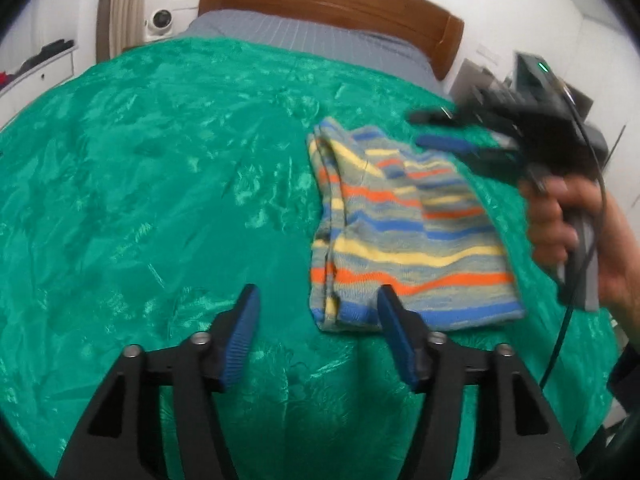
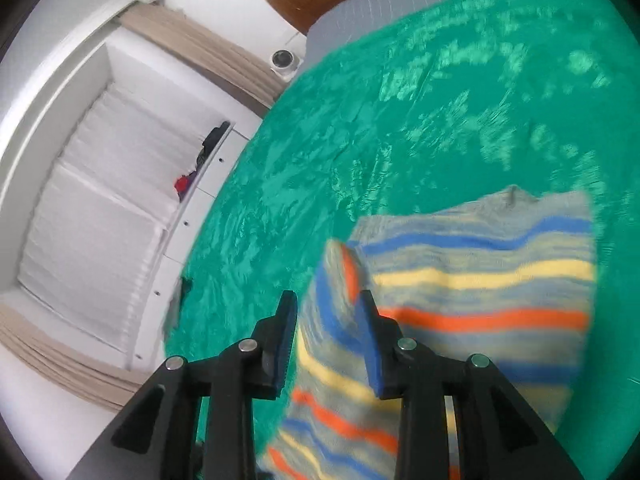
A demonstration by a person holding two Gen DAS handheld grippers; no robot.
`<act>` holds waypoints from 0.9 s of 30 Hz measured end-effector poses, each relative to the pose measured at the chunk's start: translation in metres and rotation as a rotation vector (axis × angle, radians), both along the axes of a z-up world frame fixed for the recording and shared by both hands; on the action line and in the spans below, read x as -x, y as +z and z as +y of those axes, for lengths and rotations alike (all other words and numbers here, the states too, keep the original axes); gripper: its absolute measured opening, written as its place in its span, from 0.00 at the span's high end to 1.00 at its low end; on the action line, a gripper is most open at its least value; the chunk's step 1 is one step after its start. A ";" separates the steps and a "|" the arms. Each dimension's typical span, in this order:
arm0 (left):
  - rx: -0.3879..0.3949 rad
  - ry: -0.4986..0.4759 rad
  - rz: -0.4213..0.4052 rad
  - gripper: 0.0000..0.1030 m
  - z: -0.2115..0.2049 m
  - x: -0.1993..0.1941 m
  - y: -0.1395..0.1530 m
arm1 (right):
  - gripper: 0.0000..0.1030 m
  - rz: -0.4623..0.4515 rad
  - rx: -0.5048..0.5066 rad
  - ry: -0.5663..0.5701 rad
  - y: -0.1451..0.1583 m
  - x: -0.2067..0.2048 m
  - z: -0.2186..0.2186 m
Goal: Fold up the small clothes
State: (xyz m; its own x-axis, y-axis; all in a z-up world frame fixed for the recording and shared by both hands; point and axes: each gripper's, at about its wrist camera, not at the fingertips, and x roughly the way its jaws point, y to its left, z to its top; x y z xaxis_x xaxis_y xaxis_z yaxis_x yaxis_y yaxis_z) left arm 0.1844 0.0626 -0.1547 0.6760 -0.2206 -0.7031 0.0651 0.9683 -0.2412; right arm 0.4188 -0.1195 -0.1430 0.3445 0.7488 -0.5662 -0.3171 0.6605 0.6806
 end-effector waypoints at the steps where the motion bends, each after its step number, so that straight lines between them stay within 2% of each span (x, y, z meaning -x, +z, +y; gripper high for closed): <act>1: 0.014 -0.009 -0.012 0.30 -0.002 -0.001 0.002 | 0.69 -0.025 0.039 0.004 0.005 0.009 -0.006; 4: 0.012 -0.026 -0.005 0.30 -0.002 -0.024 0.000 | 0.69 -0.110 0.162 0.044 0.025 0.047 -0.019; 6: -0.026 -0.007 0.039 0.53 -0.007 -0.031 -0.007 | 0.69 -0.156 0.222 0.096 0.029 0.077 -0.021; 7: -0.051 0.005 0.089 0.73 -0.009 -0.037 -0.013 | 0.69 -0.159 0.252 0.124 0.022 0.092 -0.020; 8: -0.054 0.007 0.144 0.74 -0.008 -0.045 -0.025 | 0.69 -0.143 0.276 0.138 0.012 0.101 -0.020; 9: -0.034 0.007 0.155 0.73 -0.002 -0.048 -0.028 | 0.69 -0.100 0.325 0.148 -0.006 0.111 -0.019; 11: -0.035 0.015 0.154 0.61 0.005 -0.045 -0.020 | 0.69 -0.031 0.413 0.161 -0.037 0.129 -0.015; 12: -0.051 0.017 0.137 0.60 0.008 -0.043 -0.011 | 0.70 -0.073 0.426 0.149 -0.036 0.141 -0.015; 14: -0.049 -0.021 0.073 0.42 0.014 -0.043 0.010 | 0.70 -0.109 0.420 0.138 -0.024 0.147 -0.019; 16: -0.038 -0.073 0.053 0.33 0.012 -0.059 0.021 | 0.70 -0.155 0.394 0.095 -0.007 0.142 -0.029; 17: -0.042 -0.102 0.058 0.28 0.006 -0.073 0.025 | 0.70 -0.180 0.390 0.071 0.002 0.133 -0.033; 19: -0.066 -0.158 0.086 0.27 -0.008 -0.105 0.022 | 0.70 -0.201 0.398 0.027 0.012 0.109 -0.039; 20: -0.095 -0.165 0.102 0.28 -0.016 -0.124 0.016 | 0.70 -0.205 0.393 0.001 0.014 0.093 -0.042; 21: -0.131 -0.147 0.124 0.34 -0.020 -0.142 0.007 | 0.70 -0.194 0.377 -0.007 0.014 0.080 -0.040; 23: -0.166 -0.080 0.196 0.70 -0.019 -0.168 -0.013 | 0.70 -0.154 0.368 -0.016 0.004 0.059 -0.038; 25: -0.126 -0.016 0.235 0.70 -0.004 -0.185 -0.028 | 0.70 -0.103 0.398 -0.013 -0.018 0.041 -0.033; 27: -0.087 -0.015 0.240 0.70 0.003 -0.187 -0.030 | 0.70 -0.064 0.407 -0.034 -0.038 0.034 -0.031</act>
